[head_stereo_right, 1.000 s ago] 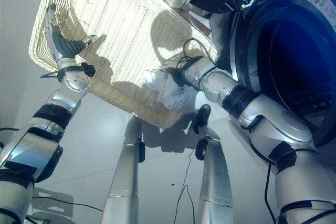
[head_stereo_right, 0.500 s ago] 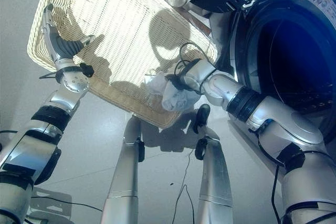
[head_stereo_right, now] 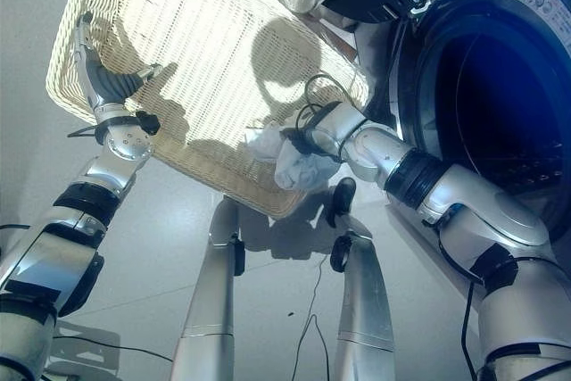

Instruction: Put the clothes into the washing machine.

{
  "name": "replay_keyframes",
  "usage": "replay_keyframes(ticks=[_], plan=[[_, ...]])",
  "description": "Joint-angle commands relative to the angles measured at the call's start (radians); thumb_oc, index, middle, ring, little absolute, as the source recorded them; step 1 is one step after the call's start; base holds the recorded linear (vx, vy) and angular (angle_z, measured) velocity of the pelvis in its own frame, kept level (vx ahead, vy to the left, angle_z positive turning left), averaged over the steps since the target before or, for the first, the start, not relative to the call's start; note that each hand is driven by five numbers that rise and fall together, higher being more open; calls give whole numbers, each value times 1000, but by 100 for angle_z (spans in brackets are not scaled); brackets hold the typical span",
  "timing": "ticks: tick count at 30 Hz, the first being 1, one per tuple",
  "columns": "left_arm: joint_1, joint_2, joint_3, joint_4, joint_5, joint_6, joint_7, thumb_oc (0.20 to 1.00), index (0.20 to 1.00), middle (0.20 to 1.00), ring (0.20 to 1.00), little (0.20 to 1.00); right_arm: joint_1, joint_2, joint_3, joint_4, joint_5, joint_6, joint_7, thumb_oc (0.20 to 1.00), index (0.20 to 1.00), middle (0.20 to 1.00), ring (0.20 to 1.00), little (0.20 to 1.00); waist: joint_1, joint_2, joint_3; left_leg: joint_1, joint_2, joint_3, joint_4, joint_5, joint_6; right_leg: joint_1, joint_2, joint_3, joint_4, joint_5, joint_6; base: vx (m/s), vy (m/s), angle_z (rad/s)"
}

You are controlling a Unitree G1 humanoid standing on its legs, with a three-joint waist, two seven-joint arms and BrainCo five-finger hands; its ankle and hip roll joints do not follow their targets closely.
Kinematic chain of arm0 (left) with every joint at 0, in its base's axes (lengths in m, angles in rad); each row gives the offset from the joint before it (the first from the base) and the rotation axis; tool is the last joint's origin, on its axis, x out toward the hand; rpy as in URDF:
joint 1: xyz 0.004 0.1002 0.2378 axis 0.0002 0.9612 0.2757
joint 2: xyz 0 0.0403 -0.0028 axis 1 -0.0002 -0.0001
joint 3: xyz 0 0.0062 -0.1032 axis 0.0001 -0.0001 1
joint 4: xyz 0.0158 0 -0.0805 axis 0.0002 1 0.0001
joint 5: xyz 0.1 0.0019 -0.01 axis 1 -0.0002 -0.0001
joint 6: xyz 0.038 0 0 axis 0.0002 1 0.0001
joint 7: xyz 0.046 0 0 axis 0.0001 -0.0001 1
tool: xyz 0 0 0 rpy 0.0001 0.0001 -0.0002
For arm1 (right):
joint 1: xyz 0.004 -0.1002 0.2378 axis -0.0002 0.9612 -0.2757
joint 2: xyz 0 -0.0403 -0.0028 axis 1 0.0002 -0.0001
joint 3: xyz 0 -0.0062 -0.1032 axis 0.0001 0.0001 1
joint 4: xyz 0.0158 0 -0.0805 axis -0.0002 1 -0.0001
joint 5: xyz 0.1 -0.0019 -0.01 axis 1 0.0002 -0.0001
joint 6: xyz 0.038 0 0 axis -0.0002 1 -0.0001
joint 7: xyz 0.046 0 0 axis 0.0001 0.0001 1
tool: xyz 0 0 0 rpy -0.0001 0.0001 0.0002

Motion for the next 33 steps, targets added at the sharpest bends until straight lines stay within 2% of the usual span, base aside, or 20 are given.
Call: replay_keyframes(ticks=[1,3,5,7,8,15,17,21,23,28,31,33], plan=[[-34,37,64,44,28,-58,-6,1000,1000,1000,1000,1000,173,-8,-63,35,410,46,-85,200,200,200,200,200,-8,-34,-10,-12,-100,62,137,-111,57,76,93,-36,-268,197,37,0,0,0],[-33,36,63,48,29,-66,-8,1000,1000,1000,1000,1000,192,-1,-90,50,492,30,-109,200,200,200,200,200,-8,-33,-10,-12,-100,62,138,-111,57,75,92,-36,-267,197,37,0,0,0],[-31,30,63,52,34,-73,-12,1000,1000,1000,1000,1000,223,14,-142,83,665,-11,-144,200,200,200,200,200,-9,-31,-10,-10,-101,62,139,-110,55,74,92,-35,-264,198,37,0,0,0],[-29,28,64,52,38,-76,-10,1000,1000,1000,1000,1000,234,18,-160,90,715,-23,-146,200,200,200,200,200,-10,-32,-10,-10,-101,62,140,-110,56,74,93,-35,-264,199,37,0,0,0],[-24,22,65,47,44,-75,-9,1000,1000,1000,1000,1000,257,20,-195,105,808,-46,-135,200,200,200,200,200,-11,-31,-10,-7,-101,63,138,-110,57,76,94,-35,-263,199,37,0,0,0],[-19,17,49,23,44,-61,17,1000,1000,1000,1000,1000,304,3,-266,133,1019,-118,-110,200,200,200,200,200,-18,-30,-10,-2,-97,67,130,-111,60,74,94,-35,-265,202,39,-4,2,-1],[-14,21,45,9,37,-56,23,1000,1000,1000,1000,1000,325,-7,-308,134,1130,-150,-88,200,200,200,200,200,-23,-28,-10,3,-94,70,128,-113,59,74,92,-33,-264,203,42,0,0,0],[-8,25,40,9,29,-62,27,1000,1000,1000,1000,1000,348,-15,-350,139,1259,-184,-56,200,200,200,200,200,-28,-27,-10,8,-90,73,122,-115,59,76,91,-31,-266,203,44,0,0,0],[-3,23,38,14,24,-71,31,1000,1000,1000,1000,1000,382,-9,-409,146,1418,-213,2,200,200,200,200,200,-34,-23,-10,12,-86,77,120,-118,60,77,90,-28,-265,201,45,0,0,0],[2,19,42,28,22,-87,33,1000,1000,1000,1000,1000,425,2,-499,188,1625,-238,58,200,200,200,200,200,-43,-16,-10,21,-81,84,111,-122,60,80,89,-22,-268,200,49,-4,6,0],[0,17,46,57,16,-113,31,1000,1000,1000,1000,1000,451,8,-574,282,1791,-247,101,200,200,200,200,200,-50,-11,-10,26,-76,90,108,-128,61,83,89,-16,-269,197,52,-9,21,-1],[-2,15,50,73,15,-128,32,1000,1000,1000,1000,1000,461,9,-607,331,1848,-243,124,200,200,200,200,200,-53,-8,-10,26,-75,93,107,-129,61,84,89,-14,-271,196,53,0,0,0]])
